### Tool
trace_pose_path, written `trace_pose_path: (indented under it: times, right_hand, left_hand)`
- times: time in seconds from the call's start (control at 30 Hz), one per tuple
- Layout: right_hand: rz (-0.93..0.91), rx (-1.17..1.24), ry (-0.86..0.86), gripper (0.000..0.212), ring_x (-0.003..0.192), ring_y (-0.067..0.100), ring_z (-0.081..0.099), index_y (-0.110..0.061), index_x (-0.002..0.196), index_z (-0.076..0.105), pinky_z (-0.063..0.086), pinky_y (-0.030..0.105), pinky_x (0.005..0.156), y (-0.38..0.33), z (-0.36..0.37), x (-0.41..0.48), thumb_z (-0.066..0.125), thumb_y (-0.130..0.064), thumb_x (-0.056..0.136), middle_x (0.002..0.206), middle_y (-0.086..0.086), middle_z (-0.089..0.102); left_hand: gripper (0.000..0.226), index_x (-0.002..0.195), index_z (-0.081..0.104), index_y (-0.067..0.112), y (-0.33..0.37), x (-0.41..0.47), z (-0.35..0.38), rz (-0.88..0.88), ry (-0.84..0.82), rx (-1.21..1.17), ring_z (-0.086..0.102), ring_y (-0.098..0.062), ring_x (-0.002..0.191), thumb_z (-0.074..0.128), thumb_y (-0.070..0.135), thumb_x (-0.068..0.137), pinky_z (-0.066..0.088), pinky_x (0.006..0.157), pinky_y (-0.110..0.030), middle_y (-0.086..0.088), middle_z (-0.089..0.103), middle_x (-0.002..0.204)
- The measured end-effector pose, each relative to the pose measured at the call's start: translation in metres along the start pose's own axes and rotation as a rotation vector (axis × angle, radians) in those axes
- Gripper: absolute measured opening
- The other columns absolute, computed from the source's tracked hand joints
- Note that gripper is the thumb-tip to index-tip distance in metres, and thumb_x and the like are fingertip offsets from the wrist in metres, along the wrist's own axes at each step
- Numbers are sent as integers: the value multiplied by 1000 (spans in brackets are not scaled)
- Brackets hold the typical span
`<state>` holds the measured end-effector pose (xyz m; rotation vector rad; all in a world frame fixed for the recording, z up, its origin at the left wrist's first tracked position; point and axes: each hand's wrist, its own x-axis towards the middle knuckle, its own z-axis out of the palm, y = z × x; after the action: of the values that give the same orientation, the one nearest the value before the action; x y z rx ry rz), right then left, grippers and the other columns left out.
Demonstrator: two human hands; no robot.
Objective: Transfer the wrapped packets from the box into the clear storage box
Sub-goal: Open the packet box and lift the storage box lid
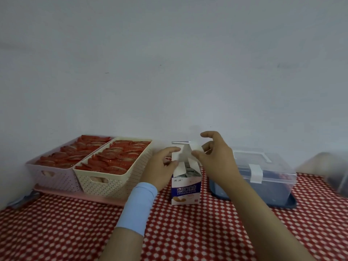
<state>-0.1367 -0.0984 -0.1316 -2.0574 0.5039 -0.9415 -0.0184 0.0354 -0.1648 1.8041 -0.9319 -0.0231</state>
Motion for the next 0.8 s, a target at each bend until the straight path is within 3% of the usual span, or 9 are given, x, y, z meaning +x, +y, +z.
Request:
trace_pose_path:
  times: [0.13, 0.23, 0.3, 0.4, 0.5, 0.57, 0.7, 0.77, 0.8]
  right_hand:
    - [37, 227, 80, 25, 63, 11, 70, -27, 115, 61, 51, 17, 60, -13, -13, 3, 63, -13, 95, 91, 1, 67]
    - [41, 434, 63, 28, 61, 12, 70, -25, 118, 65, 57, 30, 70, -25, -22, 1, 61, -9, 96, 89, 8, 71]
    - [-3, 423, 6, 34, 64, 11, 69, -29, 123, 62, 56, 22, 66, -27, -23, -1, 61, -9, 96, 87, 4, 71]
    - [-3, 190, -127, 18, 64, 3, 64, -20, 110, 71, 51, 19, 60, -24, -14, -3, 58, -14, 98, 82, -4, 71]
    - [18, -7, -218, 17, 72, 10, 62, -22, 95, 62, 47, 25, 62, -17, -3, -7, 48, -18, 102, 82, -5, 67]
    - [-59, -190, -235, 13, 76, 12, 57, -23, 104, 52, 43, 27, 60, -13, 2, -10, 39, -22, 104, 88, -5, 62]
    - [-208, -468, -203, 26, 83, 15, 55, -22, 117, 45, 42, 31, 70, -8, 8, -14, 49, -36, 95, 97, -5, 59]
    - [-249, -645, -161, 37, 88, 16, 56, -23, 119, 46, 41, 33, 80, -4, 11, -13, 54, -47, 92, 101, -6, 60]
    - [-257, -710, -133, 38, 91, 17, 58, -24, 121, 47, 40, 34, 83, -2, 11, -13, 53, -49, 93, 104, -6, 62]
  left_hand:
    - [44, 130, 56, 44, -3, 2, 0, -17, -33, 69, 57, -7, 105, 60, 17, 96, 51, 97, -31, 19, 58, 116]
    - [50, 141, 48, 41, -7, 4, 0, -18, -58, 77, 56, -9, 112, 56, 18, 98, 49, 102, -35, 10, 57, 126]
    - [42, 139, 53, 35, -10, 6, 0, -2, -25, 151, 48, -7, 120, 56, 22, 98, 42, 108, -31, 12, 46, 127]
    - [29, 120, 69, 31, -7, 7, -3, 90, 45, 350, 29, -3, 120, 57, 18, 97, 27, 103, -17, 13, 39, 121]
    - [33, 110, 74, 30, 1, 8, -5, 123, -40, 343, 38, -6, 120, 48, 14, 99, 33, 104, -23, 14, 52, 118]
    - [31, 115, 72, 30, 9, 6, -8, 73, -137, 294, 46, -9, 121, 46, 20, 100, 39, 105, -29, 12, 58, 119]
    - [24, 117, 60, 28, 20, -2, -16, 36, -178, 236, 58, 0, 103, 61, 31, 93, 45, 74, -7, 16, 63, 111]
    - [29, 113, 55, 30, 18, -1, -22, 4, -156, 185, 60, 0, 100, 68, 27, 88, 49, 78, -10, 18, 64, 107]
    - [29, 109, 53, 34, 14, 0, -24, -11, -143, 176, 61, -1, 100, 69, 25, 86, 51, 86, -18, 19, 65, 105]
